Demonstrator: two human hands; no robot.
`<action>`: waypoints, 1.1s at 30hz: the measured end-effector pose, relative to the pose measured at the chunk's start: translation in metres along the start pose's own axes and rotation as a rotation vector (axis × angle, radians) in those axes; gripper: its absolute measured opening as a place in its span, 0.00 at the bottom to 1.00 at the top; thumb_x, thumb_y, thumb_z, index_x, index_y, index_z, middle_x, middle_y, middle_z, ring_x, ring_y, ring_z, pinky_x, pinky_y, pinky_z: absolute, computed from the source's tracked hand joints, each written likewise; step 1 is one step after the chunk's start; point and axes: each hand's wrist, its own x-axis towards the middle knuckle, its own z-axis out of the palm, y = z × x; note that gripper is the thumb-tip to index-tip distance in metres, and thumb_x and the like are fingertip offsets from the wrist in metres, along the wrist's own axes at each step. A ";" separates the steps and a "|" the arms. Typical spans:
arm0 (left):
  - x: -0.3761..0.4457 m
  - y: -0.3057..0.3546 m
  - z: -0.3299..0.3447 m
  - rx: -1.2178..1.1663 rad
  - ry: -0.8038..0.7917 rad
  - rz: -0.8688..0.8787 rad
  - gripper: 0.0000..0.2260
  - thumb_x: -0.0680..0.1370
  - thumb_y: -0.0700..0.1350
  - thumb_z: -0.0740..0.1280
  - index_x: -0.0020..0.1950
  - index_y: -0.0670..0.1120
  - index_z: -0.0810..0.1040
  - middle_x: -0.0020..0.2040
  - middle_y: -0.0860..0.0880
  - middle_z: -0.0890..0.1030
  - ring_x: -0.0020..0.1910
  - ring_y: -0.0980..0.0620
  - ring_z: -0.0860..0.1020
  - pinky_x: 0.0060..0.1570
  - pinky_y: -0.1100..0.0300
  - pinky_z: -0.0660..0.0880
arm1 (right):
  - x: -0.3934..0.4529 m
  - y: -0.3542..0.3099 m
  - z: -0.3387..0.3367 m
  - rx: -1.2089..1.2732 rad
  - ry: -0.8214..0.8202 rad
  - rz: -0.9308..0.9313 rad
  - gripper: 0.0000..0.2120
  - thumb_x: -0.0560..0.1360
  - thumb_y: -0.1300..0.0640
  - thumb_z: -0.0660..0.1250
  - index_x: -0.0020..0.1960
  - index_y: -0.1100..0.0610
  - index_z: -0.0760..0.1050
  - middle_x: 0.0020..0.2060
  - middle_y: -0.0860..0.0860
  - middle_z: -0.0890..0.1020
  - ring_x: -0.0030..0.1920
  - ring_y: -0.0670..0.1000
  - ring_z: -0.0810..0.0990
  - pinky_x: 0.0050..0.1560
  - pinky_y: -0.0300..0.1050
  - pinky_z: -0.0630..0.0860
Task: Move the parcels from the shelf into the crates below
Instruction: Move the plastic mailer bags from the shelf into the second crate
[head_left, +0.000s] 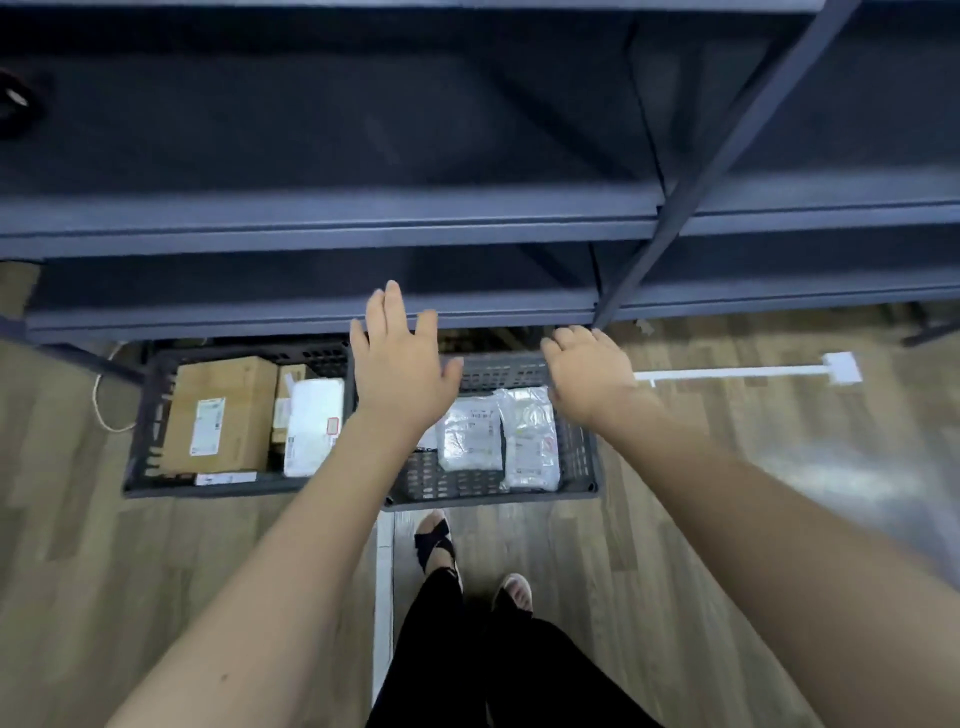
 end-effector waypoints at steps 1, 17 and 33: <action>-0.007 -0.001 -0.009 -0.016 0.010 0.001 0.25 0.79 0.56 0.59 0.72 0.46 0.63 0.77 0.39 0.48 0.76 0.41 0.47 0.71 0.45 0.50 | -0.005 -0.005 -0.008 0.013 0.031 -0.003 0.23 0.77 0.55 0.61 0.70 0.57 0.63 0.67 0.54 0.68 0.69 0.54 0.63 0.73 0.49 0.55; 0.011 -0.046 -0.090 -0.182 0.142 0.062 0.27 0.79 0.55 0.59 0.75 0.49 0.58 0.70 0.50 0.66 0.65 0.48 0.69 0.60 0.54 0.66 | -0.013 -0.045 -0.099 0.331 0.312 0.049 0.24 0.80 0.52 0.58 0.74 0.57 0.61 0.71 0.50 0.67 0.70 0.50 0.64 0.67 0.42 0.61; 0.136 -0.013 -0.215 0.005 0.394 0.309 0.25 0.79 0.55 0.58 0.74 0.48 0.60 0.69 0.48 0.69 0.65 0.45 0.69 0.61 0.52 0.66 | 0.036 0.037 -0.241 0.228 0.586 0.112 0.25 0.79 0.51 0.60 0.73 0.56 0.62 0.70 0.52 0.68 0.69 0.54 0.66 0.65 0.46 0.64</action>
